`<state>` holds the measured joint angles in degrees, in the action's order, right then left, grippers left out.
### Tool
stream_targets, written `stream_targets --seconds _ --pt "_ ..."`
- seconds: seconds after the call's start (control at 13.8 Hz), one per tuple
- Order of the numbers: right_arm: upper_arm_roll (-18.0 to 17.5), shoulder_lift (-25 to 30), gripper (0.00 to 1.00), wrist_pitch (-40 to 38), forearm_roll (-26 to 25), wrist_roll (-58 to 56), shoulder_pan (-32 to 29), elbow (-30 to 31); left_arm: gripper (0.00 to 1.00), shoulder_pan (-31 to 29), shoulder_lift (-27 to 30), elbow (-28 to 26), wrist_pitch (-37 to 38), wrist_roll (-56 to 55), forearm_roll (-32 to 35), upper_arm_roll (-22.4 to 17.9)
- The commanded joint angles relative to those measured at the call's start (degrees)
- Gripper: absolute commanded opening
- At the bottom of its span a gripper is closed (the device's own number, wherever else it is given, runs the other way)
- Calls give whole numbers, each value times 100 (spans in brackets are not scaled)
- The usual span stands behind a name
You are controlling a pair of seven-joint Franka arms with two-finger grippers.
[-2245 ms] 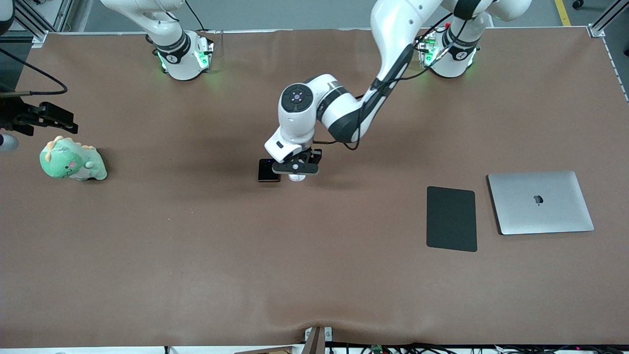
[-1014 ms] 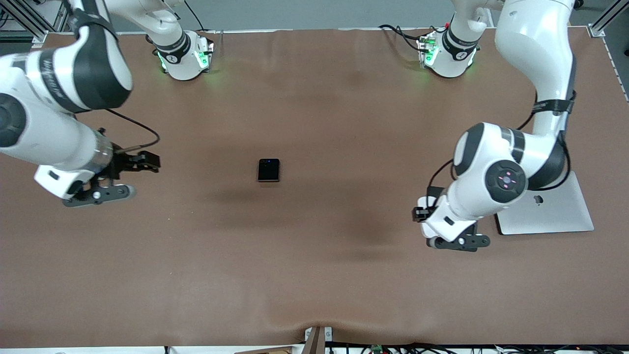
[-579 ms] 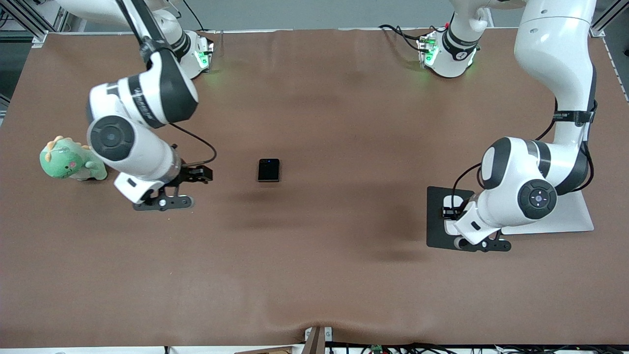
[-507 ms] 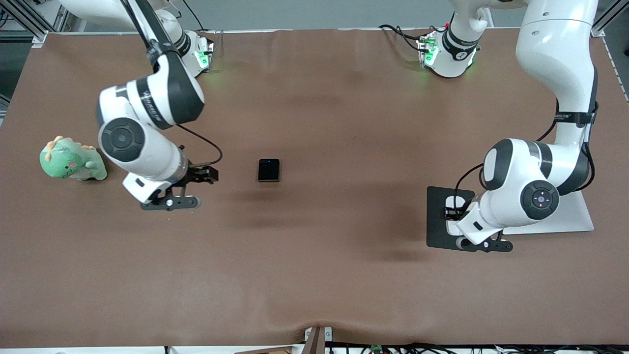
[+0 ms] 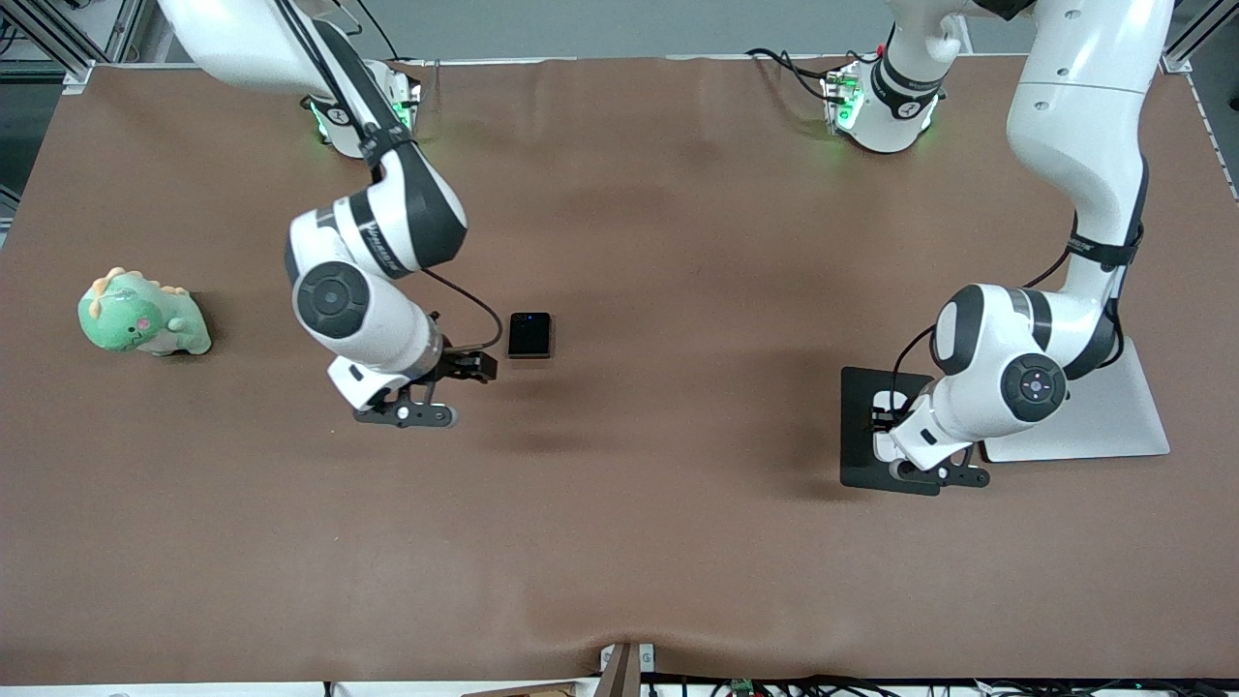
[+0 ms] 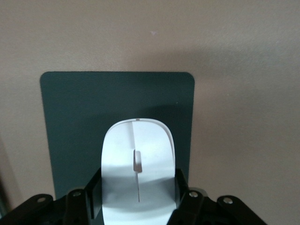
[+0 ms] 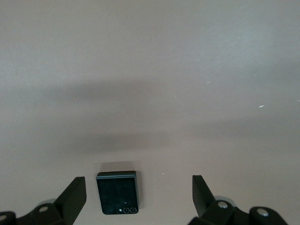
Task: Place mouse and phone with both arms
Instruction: 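Carry the mouse with the left gripper while the right gripper nears the phone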
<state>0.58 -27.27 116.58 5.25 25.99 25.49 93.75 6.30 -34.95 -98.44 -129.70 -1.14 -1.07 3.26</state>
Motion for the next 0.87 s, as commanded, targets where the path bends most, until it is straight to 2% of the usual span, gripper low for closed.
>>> stream_targets --seconds 0.0,0.29,0.51,0.58,0.65,0.72,0.8 --pt "48 -51 100 75 64 116 148 134 0 -146 -29 -70 -361 272 -25 17" --pt "48 -7 100 426 55 125 359 652 0 -155 -240 -79 -705 290 -25 17" --pt "48 -33 100 619 55 125 613 750 2 -155 -319 -61 -706 290 -34 25" --pt "48 -51 100 777 55 125 684 846 11 -155 -337 -61 -706 290 -34 26" --pt "48 -33 100 1161 55 125 720 1117 27 -155 -337 -70 -706 290 -34 17" --pt "39 -25 100 1704 55 125 738 1485 63 -155 -346 -78 -706 290 -34 25" --pt "39 -24 100 2136 55 125 746 1732 92 -147 -346 -79 -706 290 -34 26"
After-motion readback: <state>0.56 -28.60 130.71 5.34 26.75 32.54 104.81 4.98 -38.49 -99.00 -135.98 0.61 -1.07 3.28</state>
